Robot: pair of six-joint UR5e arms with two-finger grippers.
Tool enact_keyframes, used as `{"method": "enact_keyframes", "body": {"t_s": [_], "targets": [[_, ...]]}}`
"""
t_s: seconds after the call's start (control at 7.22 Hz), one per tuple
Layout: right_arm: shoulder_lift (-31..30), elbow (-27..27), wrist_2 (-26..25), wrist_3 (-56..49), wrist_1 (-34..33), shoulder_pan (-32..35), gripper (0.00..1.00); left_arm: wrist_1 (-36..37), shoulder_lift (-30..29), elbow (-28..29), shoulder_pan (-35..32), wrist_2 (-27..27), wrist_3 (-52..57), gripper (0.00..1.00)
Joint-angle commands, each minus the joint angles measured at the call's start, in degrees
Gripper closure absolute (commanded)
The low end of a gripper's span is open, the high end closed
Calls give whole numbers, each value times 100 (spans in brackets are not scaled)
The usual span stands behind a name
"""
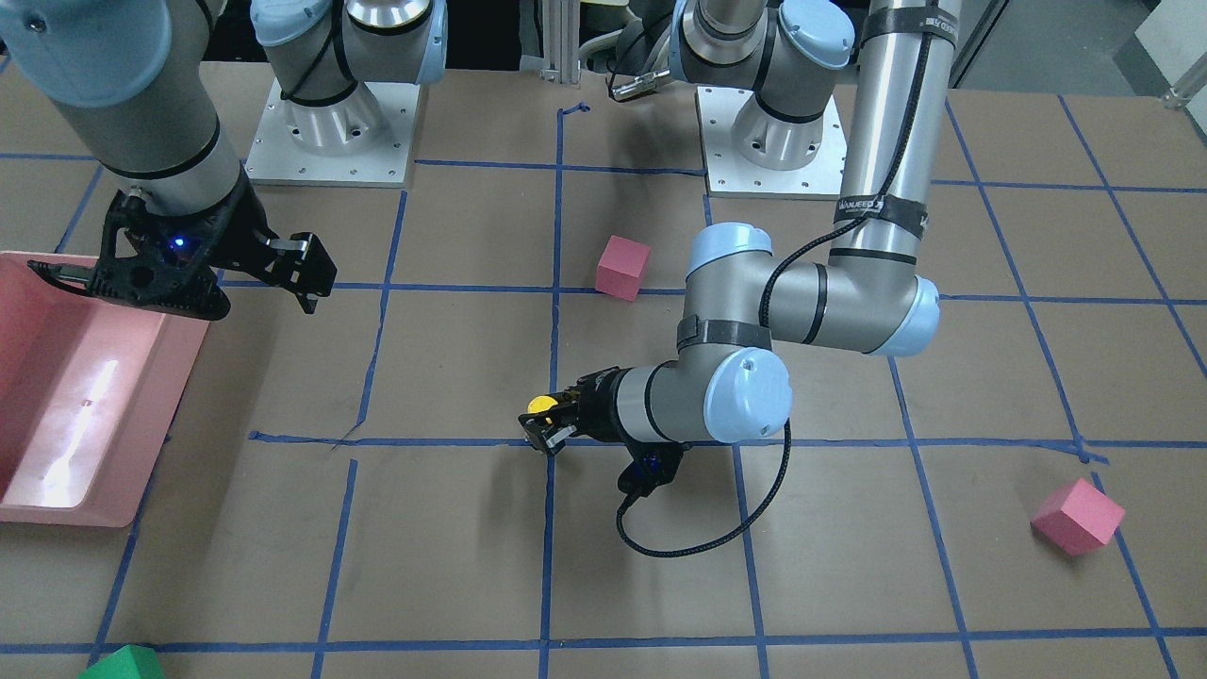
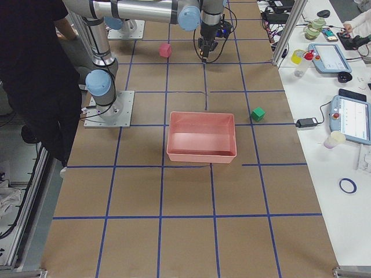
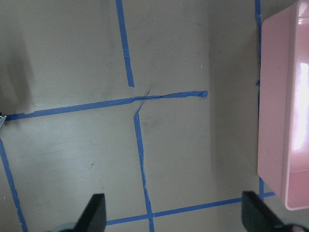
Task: Align button upright
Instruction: 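Rotate the button switch upright and set it down with the left gripper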
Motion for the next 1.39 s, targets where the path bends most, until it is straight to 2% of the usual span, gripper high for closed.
{"method": "enact_keyframes", "body": {"t_s": [0.0,0.55,0.69,0.83,0.97,1.11,1.25], "targets": [[22,6,11,4,-15,-11,0,-26,-66,76,40,-12,117,100],[48,6,11,-5,-15,-19,0,-220,-84,50,58,6,126,100],[66,6,72,4,-33,-19,0,-220,-84,68,58,41,126,91],[66,15,29,-5,-24,-19,0,-220,-84,85,58,120,126,55],[66,15,11,4,-15,-19,0,-220,-75,94,58,138,126,45],[57,15,11,4,-15,-19,0,-220,-40,94,58,295,126,24],[57,15,11,4,-6,-19,0,-211,47,112,58,357,126,14]]}}
